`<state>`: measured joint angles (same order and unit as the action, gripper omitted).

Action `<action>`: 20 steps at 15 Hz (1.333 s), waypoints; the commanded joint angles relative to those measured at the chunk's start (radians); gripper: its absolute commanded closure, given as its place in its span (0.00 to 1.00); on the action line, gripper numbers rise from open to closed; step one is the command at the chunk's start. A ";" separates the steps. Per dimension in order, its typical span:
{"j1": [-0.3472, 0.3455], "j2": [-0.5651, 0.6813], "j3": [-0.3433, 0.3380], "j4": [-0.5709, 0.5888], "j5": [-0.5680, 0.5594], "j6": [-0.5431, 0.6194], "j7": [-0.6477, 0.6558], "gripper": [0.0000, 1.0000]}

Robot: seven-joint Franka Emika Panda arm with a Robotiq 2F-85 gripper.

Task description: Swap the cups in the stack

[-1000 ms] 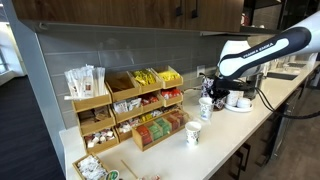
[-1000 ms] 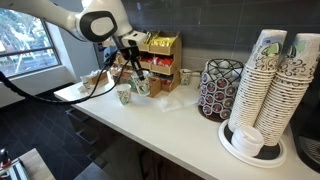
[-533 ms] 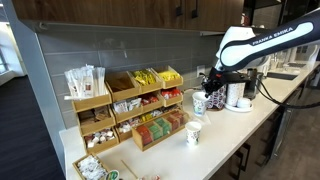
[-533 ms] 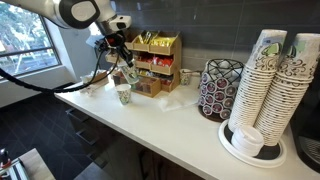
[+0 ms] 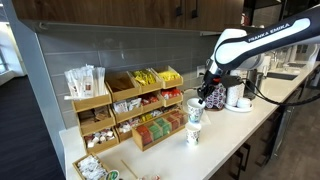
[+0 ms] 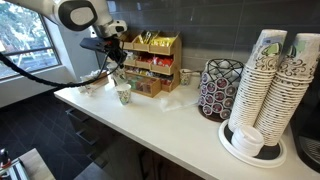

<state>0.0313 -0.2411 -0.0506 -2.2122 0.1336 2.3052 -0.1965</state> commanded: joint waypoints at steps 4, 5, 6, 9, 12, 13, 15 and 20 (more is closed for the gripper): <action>0.010 0.056 -0.016 0.016 0.072 -0.038 -0.128 0.97; 0.007 0.066 -0.013 0.018 0.072 -0.034 -0.127 0.97; 0.005 0.076 -0.013 0.021 0.078 -0.032 -0.129 0.96; -0.002 0.100 -0.010 0.033 0.077 -0.030 -0.119 0.97; -0.006 0.117 -0.007 0.043 0.077 -0.034 -0.104 0.71; -0.006 0.119 -0.007 0.045 0.082 -0.029 -0.116 0.71; -0.007 0.114 -0.006 0.048 0.086 -0.022 -0.119 0.60; -0.007 0.058 -0.009 0.045 0.097 -0.041 -0.127 0.20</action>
<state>0.0276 -0.1412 -0.0554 -2.1574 0.1966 2.2826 -0.2974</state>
